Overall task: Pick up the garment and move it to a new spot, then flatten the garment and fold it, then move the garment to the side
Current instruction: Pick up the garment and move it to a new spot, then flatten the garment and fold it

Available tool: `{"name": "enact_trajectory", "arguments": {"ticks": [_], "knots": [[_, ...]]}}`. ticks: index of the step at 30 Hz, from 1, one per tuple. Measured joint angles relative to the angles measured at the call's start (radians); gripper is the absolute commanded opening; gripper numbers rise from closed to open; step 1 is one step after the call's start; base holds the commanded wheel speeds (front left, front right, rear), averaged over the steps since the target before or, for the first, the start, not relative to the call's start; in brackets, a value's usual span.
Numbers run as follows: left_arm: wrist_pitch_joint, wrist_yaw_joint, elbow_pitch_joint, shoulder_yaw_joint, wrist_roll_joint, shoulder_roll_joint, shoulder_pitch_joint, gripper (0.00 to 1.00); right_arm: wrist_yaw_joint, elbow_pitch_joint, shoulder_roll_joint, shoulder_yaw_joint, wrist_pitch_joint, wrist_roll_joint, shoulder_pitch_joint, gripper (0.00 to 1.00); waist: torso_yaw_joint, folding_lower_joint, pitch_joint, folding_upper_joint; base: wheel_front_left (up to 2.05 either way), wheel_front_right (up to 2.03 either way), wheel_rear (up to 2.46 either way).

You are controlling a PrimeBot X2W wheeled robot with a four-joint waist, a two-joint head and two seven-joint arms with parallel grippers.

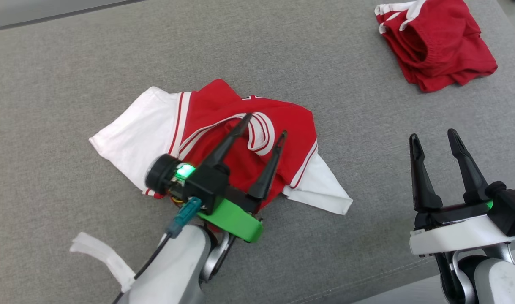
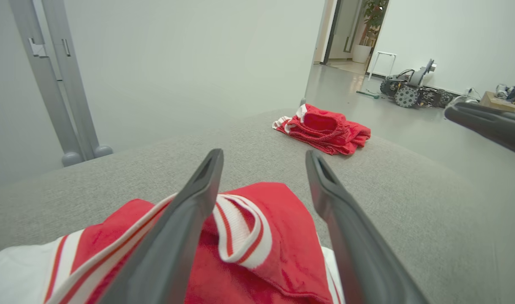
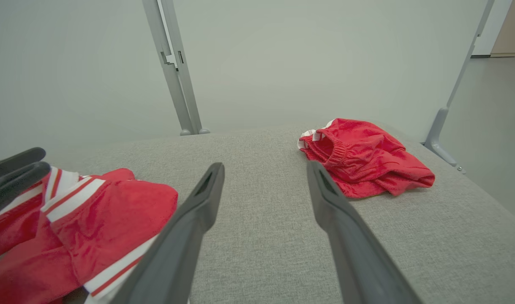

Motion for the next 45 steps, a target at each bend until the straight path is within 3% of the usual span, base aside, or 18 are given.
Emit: {"name": "enact_trajectory", "arguments": {"ticks": [9,14,21,29,45], "knots": [[-0.027,0.146,-0.089,0.224,-0.067,0.109,0.115,1.0,0.0,-0.035,-0.018,-0.004,0.057,-0.011,0.014,1.0,0.106,0.0,-0.036,0.0,0.0,0.0,0.0],[-0.033,0.19,-0.088,0.317,-0.092,0.166,0.195,1.0,0.0,-0.035,-0.019,-0.002,0.073,-0.011,0.022,1.0,0.174,0.0,-0.088,0.0,0.0,0.0,0.0],[-0.037,0.199,-0.105,0.337,-0.096,0.205,0.273,1.0,0.0,-0.02,-0.017,-0.019,0.087,-0.001,0.079,1.0,0.22,0.0,-0.166,0.0,0.0,0.0,0.0],[-0.019,0.209,-0.132,0.324,-0.096,0.214,0.345,1.0,0.0,-0.012,-0.011,-0.013,0.09,0.013,0.129,1.0,0.217,0.0,-0.228,0.0,0.0,0.0,0.0],[-0.009,0.222,-0.158,0.311,-0.105,0.214,0.363,1.0,0.0,-0.018,-0.004,-0.015,0.09,0.016,0.135,1.0,0.221,0.0,-0.234,0.0,0.0,0.0,0.0]]}}
